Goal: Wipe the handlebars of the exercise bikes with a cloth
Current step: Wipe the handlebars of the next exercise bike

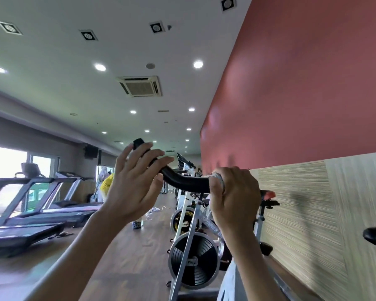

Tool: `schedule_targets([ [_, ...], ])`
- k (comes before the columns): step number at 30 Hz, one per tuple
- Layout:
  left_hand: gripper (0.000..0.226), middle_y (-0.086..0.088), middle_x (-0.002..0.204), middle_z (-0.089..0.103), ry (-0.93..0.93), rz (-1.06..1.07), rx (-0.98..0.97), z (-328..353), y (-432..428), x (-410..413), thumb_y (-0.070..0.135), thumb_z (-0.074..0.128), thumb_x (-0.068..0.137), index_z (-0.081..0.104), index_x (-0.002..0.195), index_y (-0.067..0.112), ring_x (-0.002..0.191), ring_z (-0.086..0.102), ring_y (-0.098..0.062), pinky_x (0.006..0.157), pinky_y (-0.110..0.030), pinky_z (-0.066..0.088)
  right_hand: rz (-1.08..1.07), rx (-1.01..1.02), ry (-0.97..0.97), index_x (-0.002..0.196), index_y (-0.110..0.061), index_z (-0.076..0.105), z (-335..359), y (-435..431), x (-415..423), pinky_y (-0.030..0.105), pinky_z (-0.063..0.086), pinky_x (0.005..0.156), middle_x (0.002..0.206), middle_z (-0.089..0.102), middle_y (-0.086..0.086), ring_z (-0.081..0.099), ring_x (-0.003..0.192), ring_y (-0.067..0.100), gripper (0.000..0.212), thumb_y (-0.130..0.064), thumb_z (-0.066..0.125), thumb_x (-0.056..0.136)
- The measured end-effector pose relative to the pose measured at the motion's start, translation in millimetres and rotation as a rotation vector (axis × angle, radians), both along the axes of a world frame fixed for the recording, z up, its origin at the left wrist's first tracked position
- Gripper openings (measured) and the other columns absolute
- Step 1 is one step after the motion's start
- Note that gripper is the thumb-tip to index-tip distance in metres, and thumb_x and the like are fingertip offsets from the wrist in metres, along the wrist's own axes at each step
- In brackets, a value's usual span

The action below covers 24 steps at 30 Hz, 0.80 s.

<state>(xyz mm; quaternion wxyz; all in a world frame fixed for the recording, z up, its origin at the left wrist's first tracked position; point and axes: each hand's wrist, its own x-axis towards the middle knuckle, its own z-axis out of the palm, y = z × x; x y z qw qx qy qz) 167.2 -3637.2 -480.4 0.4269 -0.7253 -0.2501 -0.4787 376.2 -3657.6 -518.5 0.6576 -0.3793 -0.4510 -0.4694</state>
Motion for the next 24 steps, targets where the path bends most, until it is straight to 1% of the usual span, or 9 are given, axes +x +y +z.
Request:
schedule_targets([
  [2,0.048,-0.004,0.129,0.061,0.020,0.012,0.002,7,0,-7,0.028,0.028,0.097,0.060,0.129,0.013,0.132,0.042,-0.023,0.117,-0.039,0.015,-0.099,-0.041,0.041,0.073,-0.014,0.064,3,0,-20,0.036,0.039,0.072,0.069,0.061,0.002,0.055,0.066,0.025,0.078,-0.062,0.009,0.099],
  [5,0.046,-0.008,0.140,0.054,0.079,0.061,0.029,16,6,-16,0.029,0.030,0.099,0.058,0.130,0.009,0.133,0.042,-0.027,0.120,-0.043,0.020,-0.194,-0.080,-0.076,0.071,-0.015,0.061,8,0,-51,0.036,0.035,0.071,0.069,0.059,0.002,0.051,0.066,0.024,0.080,-0.069,0.006,0.094],
  [8,0.045,-0.011,0.132,0.056,0.064,0.013,0.033,15,13,-14,0.028,0.029,0.101,0.060,0.125,0.005,0.131,0.042,-0.032,0.115,-0.052,0.028,-0.202,-0.060,-0.238,0.083,-0.014,0.065,1,3,-54,0.037,0.038,0.073,0.080,0.062,0.002,0.054,0.074,0.025,0.080,-0.069,0.009,0.093],
  [10,0.045,-0.013,0.127,0.057,0.029,-0.027,0.045,12,15,-10,0.027,0.027,0.101,0.060,0.122,0.004,0.130,0.043,-0.033,0.113,-0.055,0.030,-0.214,-0.058,-0.283,0.096,-0.013,0.070,-7,5,-33,0.037,0.039,0.081,0.094,0.068,0.005,0.057,0.088,0.025,0.083,-0.068,0.007,0.094],
  [13,0.042,-0.011,0.124,0.057,-0.013,-0.082,0.036,8,17,-5,0.025,0.028,0.100,0.059,0.121,0.006,0.129,0.042,-0.032,0.113,-0.055,0.029,-0.139,-0.075,-0.079,0.105,-0.010,0.071,-16,0,-3,0.039,0.037,0.088,0.105,0.070,0.009,0.053,0.102,0.026,0.082,-0.064,0.010,0.098],
  [16,0.041,-0.010,0.120,0.057,-0.021,-0.121,0.042,9,17,-4,0.025,0.029,0.100,0.061,0.119,0.006,0.127,0.042,-0.031,0.115,-0.051,0.027,-0.115,-0.138,0.059,0.094,-0.010,0.070,-9,0,-29,0.043,0.039,0.087,0.094,0.068,0.008,0.056,0.094,0.028,0.084,-0.065,0.007,0.097],
  [20,0.043,-0.010,0.116,0.061,-0.005,-0.099,0.076,11,18,-9,0.028,0.030,0.101,0.064,0.114,0.005,0.125,0.044,-0.030,0.110,-0.051,0.034,-0.142,-0.133,-0.165,0.089,-0.015,0.067,-2,1,-59,0.039,0.037,0.082,0.087,0.064,0.003,0.057,0.084,0.026,0.079,-0.066,0.007,0.095],
  [22,0.040,-0.010,0.113,0.061,-0.055,-0.088,0.081,12,14,-4,0.026,0.032,0.099,0.065,0.109,0.005,0.126,0.043,-0.030,0.113,-0.049,0.030,-0.144,-0.028,-0.275,0.093,-0.016,0.070,-4,5,-41,0.037,0.037,0.083,0.092,0.067,0.002,0.058,0.087,0.024,0.077,-0.061,0.009,0.097],
  [24,0.036,-0.008,0.109,0.062,-0.118,-0.053,0.061,7,5,7,0.024,0.034,0.096,0.065,0.103,0.007,0.127,0.043,-0.032,0.118,-0.050,0.022,-0.090,0.069,-0.275,0.098,-0.016,0.073,-6,8,-17,0.034,0.037,0.086,0.098,0.070,0.002,0.057,0.093,0.021,0.075,-0.056,0.010,0.100],
])
